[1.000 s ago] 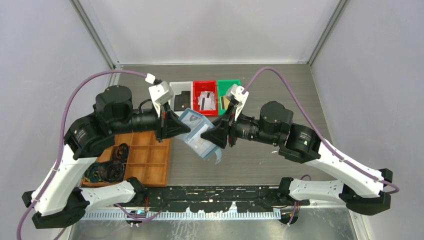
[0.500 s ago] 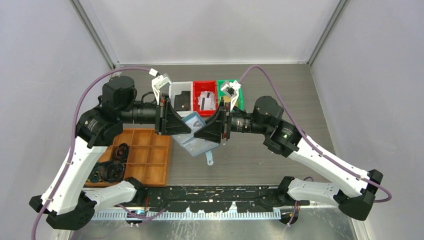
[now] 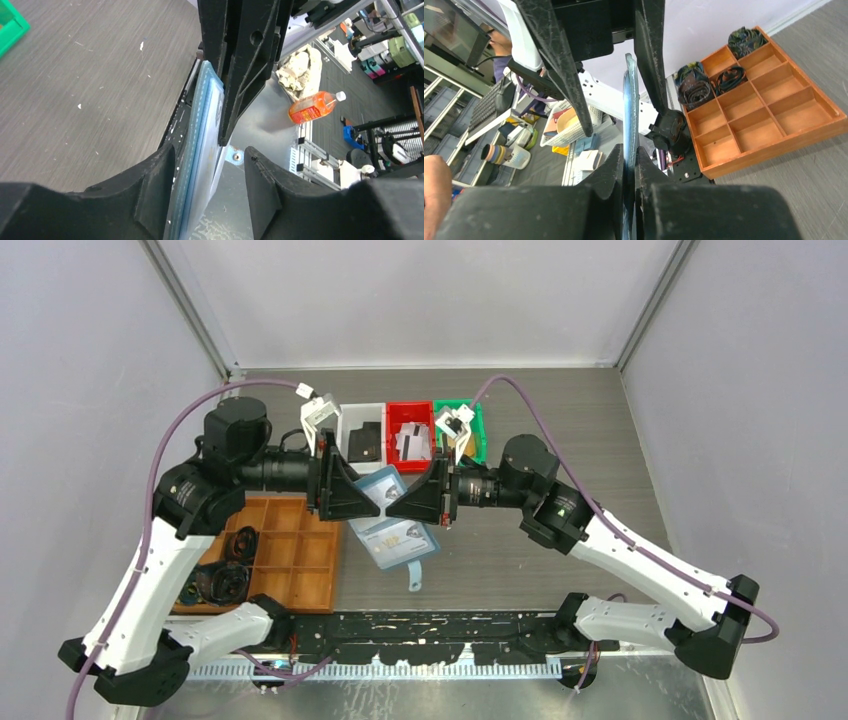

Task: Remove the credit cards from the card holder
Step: Remove the credit card from the card holder.

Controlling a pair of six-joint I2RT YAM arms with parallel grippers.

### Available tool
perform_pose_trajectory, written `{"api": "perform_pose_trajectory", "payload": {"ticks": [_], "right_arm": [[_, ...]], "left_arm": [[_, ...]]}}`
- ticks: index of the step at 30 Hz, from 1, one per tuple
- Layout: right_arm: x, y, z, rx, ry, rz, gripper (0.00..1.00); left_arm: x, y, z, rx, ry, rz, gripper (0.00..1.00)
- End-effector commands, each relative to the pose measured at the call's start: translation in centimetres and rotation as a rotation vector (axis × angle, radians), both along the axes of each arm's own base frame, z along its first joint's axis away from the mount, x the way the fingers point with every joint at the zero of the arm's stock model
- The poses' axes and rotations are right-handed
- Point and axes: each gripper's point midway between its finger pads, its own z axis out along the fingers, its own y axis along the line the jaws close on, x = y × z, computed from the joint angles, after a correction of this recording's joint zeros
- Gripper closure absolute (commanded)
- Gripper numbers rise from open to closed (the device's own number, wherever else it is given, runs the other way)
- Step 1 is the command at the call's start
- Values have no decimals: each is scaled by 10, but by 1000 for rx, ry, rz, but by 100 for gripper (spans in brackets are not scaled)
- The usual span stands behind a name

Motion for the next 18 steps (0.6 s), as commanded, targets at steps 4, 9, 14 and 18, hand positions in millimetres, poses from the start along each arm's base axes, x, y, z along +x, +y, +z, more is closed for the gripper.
{"api": "perform_pose_trajectory", "payload": {"ticks": [4, 9, 14, 18], "right_arm": [[-5, 2, 1, -127, -3, 68, 99], [-9, 10, -6, -201, 22, 144, 99], [-9, 15, -12, -253, 38, 191, 99], [-11, 17, -10, -265, 33, 224, 99]], "left_arm": [[-25, 12, -19, 97, -95, -220, 55], [-40, 19, -30, 133, -98, -337, 63], [-51, 24, -39, 151, -75, -420, 77], [-57, 28, -46, 176, -42, -484, 85]]}}
